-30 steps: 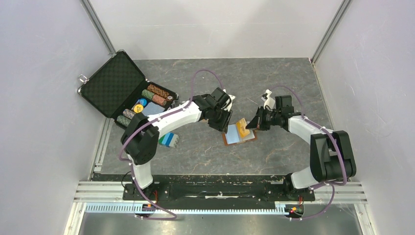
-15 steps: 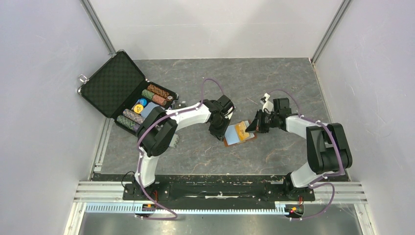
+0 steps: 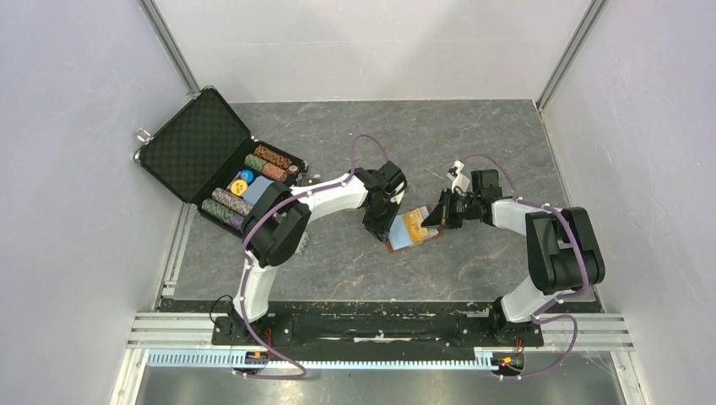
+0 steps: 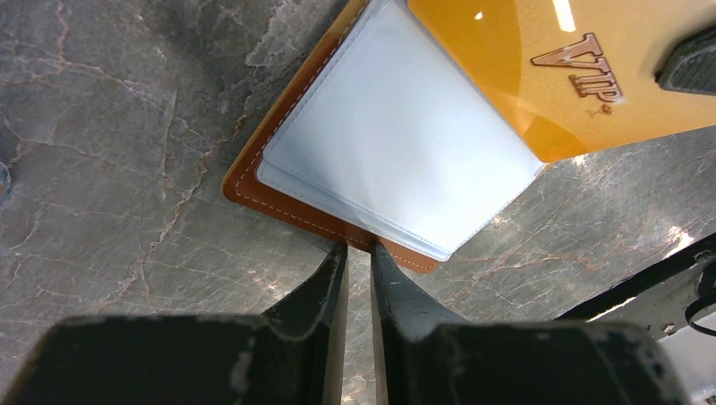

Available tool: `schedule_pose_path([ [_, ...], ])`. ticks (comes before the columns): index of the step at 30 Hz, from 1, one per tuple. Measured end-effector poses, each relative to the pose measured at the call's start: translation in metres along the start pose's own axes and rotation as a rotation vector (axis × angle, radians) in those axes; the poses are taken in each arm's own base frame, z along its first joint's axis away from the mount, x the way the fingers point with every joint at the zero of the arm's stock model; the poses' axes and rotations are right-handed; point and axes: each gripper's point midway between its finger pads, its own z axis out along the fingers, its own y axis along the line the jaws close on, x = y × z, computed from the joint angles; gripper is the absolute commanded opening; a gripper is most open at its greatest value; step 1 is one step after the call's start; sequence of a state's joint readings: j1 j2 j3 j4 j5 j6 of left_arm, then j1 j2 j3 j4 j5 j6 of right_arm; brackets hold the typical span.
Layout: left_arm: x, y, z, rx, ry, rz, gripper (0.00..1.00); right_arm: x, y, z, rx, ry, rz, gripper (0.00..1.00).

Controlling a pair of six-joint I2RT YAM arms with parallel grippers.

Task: Put the credit cards into the card holder
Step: Insert the credit card into the card holder.

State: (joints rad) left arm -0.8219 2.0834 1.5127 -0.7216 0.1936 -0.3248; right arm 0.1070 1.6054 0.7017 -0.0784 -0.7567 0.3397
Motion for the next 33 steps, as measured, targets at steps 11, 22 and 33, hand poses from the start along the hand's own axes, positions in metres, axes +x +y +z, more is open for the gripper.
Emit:
schedule_pose_path([
  [11, 0.000, 0.000, 0.000, -0.001, 0.006, -0.002, 0.20, 0.008, 0.001, 0.007, -0.056, 0.028, 0.011, 0.00],
  [22, 0.000, -0.001, 0.001, 0.004, 0.015, -0.003, 0.19, 0.020, -0.001, 0.015, -0.081, 0.049, 0.011, 0.00],
  [33, 0.000, -0.001, 0.001, 0.008, 0.019, -0.006, 0.16, 0.021, 0.001, 0.018, -0.084, 0.031, 0.033, 0.00],
])
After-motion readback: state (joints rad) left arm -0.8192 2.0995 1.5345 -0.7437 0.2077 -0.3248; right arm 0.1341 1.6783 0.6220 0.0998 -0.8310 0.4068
